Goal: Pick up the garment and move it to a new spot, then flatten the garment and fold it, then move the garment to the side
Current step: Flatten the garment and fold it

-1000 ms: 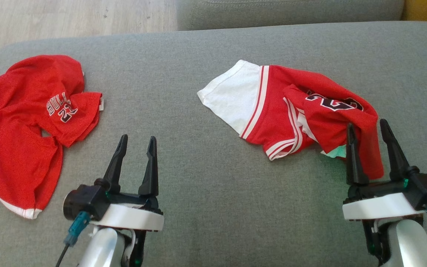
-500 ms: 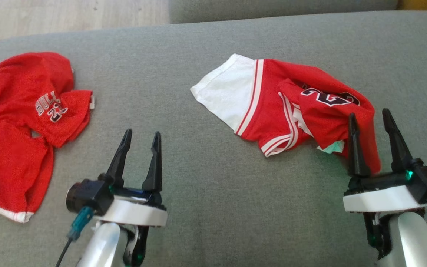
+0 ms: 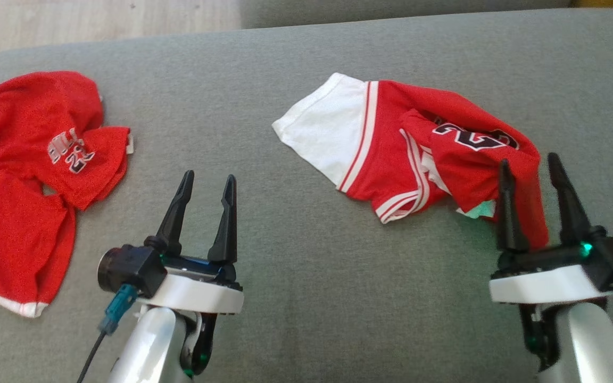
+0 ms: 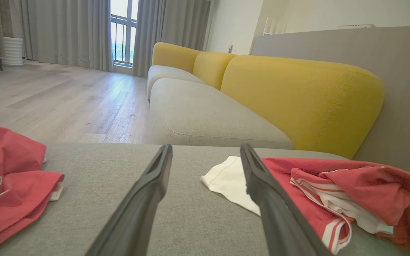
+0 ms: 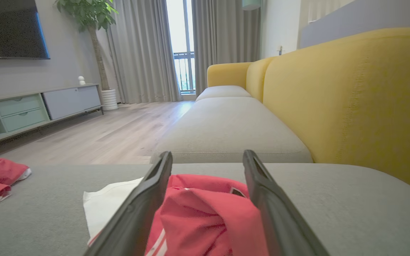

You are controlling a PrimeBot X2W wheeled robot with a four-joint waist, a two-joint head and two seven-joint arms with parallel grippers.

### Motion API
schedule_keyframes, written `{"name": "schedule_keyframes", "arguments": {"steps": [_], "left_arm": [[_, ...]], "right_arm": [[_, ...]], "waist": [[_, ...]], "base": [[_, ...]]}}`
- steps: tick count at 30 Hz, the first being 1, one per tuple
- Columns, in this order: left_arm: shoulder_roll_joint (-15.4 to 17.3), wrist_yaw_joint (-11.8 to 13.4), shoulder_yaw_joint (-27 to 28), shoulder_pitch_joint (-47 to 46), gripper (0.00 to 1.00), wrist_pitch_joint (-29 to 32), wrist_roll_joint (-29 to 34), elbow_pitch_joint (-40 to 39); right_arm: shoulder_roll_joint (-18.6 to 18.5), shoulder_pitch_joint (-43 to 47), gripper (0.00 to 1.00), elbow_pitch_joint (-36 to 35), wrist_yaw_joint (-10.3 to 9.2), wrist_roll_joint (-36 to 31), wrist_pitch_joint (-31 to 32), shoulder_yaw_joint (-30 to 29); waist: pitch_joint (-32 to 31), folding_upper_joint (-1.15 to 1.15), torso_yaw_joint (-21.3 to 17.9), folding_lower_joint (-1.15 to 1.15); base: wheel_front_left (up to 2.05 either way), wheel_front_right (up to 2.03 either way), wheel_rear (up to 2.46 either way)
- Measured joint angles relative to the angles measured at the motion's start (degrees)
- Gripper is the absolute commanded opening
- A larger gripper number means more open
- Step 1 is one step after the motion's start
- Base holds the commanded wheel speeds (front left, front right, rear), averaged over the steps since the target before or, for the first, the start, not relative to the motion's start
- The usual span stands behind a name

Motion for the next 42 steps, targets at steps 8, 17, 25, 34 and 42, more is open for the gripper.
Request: {"name": "schedule_keyframes", "arguments": {"steps": [8, 17, 25, 34, 42], "left_arm": [[0.0, 0.3, -0.4, 0.0, 1.00, 0.0, -0.8, 0.0], [-0.1, 0.8, -2.1, 0.0, 1.00, -0.1, -2.6, 0.0], [-0.1, 1.4, -2.6, 0.1, 1.00, -0.1, -3.6, 0.0], [-0.1, 1.5, -3.0, 0.2, 1.00, -0.1, -3.6, 0.0], [-0.1, 1.5, -3.5, 0.3, 1.00, -0.1, -3.6, 0.0]], "right_arm": [[-0.1, -3.9, 1.00, 5.7, 0.00, -3.0, 0.3, 9.8], [-0.1, -9.3, 1.00, 21.8, 0.00, -8.8, 9.7, 12.3], [-0.1, -10.5, 1.00, 26.3, 0.00, -12.4, 13.1, 5.2], [-0.2, -11.3, 0.00, 27.7, 0.00, -7.9, 12.8, 6.9], [-0.4, -21.1, 0.00, 26.4, 0.00, -1.8, 7.7, 10.2]], "waist": [[0.5, 0.00, 4.4, 0.00], [2.0, 0.00, 9.6, 0.00], [2.7, 0.00, 13.8, 0.00], [1.3, 0.00, 13.9, 0.00], [1.0, 0.00, 13.7, 0.00]], "base": [[0.00, 0.00, 0.00], [0.00, 0.00, 0.00], [0.00, 0.00, 0.00], [0.00, 0.00, 0.00], [0.00, 0.00, 0.00]]}}
